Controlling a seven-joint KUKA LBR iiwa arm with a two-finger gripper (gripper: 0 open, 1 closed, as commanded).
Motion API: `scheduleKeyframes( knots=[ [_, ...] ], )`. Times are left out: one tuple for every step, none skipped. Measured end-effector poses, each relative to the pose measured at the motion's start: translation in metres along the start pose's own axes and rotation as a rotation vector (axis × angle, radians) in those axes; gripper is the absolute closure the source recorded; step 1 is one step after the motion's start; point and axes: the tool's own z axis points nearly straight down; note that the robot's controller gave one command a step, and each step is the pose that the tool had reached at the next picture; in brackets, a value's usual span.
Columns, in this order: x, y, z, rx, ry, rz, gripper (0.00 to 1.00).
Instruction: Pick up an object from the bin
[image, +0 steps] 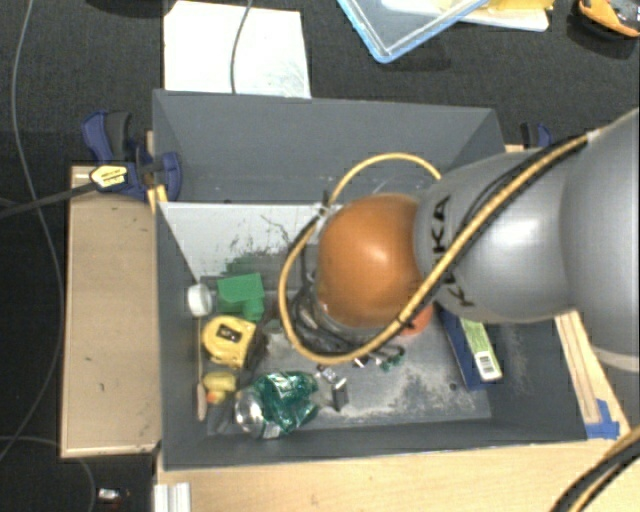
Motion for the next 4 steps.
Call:
scheduleKeyframes(
  knots=[
    [-0.030, 0.016, 0.027, 0.002, -0.014, 0.260, 0.00],
    [-0.008, 0.026, 0.032, 0.001, -0.009, 0.245, 0.00],
    [0.037, -0.033, 0.049, 0.000, -0.014, 0.305, 0.00],
    [0.036, -0.040, 0.051, 0.002, -0.018, 0.282, 1.00]
  ],
)
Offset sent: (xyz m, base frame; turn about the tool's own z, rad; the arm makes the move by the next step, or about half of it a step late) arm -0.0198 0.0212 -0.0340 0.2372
